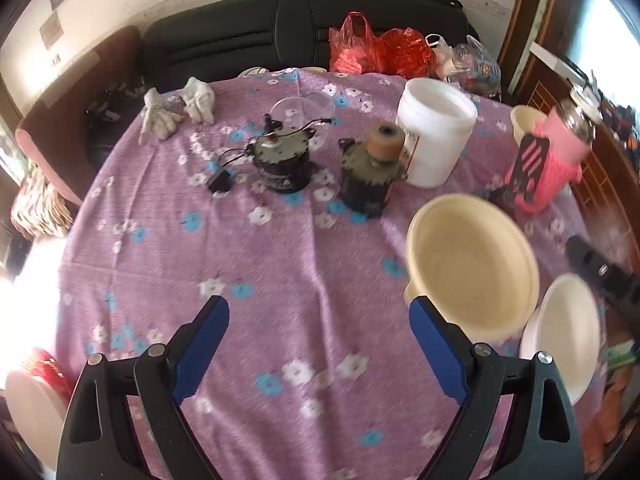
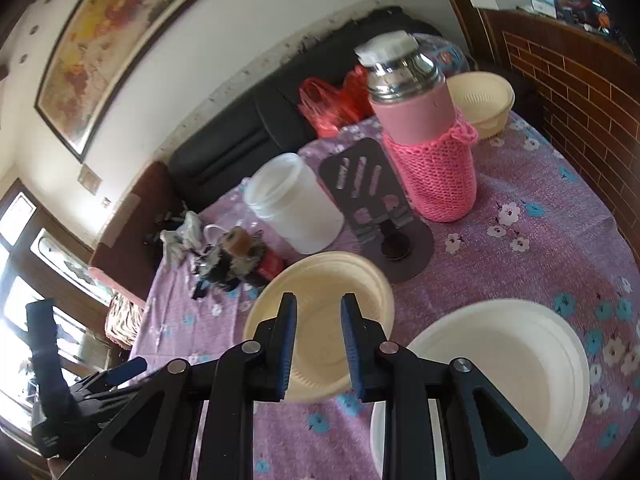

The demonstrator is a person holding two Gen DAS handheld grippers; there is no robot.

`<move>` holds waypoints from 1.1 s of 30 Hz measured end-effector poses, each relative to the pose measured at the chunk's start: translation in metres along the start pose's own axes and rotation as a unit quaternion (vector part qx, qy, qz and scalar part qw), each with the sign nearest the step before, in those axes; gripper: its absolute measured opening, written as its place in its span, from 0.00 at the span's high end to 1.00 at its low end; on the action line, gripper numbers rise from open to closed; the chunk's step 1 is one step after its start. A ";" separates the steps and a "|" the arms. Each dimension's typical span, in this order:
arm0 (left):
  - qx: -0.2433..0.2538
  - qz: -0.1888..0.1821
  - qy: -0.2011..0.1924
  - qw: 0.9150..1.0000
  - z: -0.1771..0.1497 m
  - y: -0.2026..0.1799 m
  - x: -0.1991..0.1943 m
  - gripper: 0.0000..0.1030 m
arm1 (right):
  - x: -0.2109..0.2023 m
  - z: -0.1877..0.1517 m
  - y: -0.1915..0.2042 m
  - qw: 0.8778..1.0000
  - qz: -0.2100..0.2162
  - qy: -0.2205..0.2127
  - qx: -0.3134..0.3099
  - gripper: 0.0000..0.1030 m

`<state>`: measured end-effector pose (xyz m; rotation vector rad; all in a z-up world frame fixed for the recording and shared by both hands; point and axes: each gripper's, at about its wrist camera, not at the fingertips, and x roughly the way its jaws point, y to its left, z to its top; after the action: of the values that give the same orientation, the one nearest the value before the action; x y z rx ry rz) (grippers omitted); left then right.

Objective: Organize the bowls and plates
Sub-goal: 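Move both grippers back across the table to the beige plastic bowl, then close the right gripper on the beige bowl rim while the left gripper straddles its rim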

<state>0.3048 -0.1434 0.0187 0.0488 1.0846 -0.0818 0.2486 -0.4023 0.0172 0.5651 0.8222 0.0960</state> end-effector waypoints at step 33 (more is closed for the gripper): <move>-0.038 -0.074 0.020 0.996 0.010 -0.024 0.065 0.12 | 0.067 -0.002 -0.033 0.998 -0.020 0.054 0.038 0.55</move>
<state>0.3413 -0.1709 -0.0345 -0.0995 1.1295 -0.1734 0.2885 -0.4097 -0.0457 0.6192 0.9447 0.0596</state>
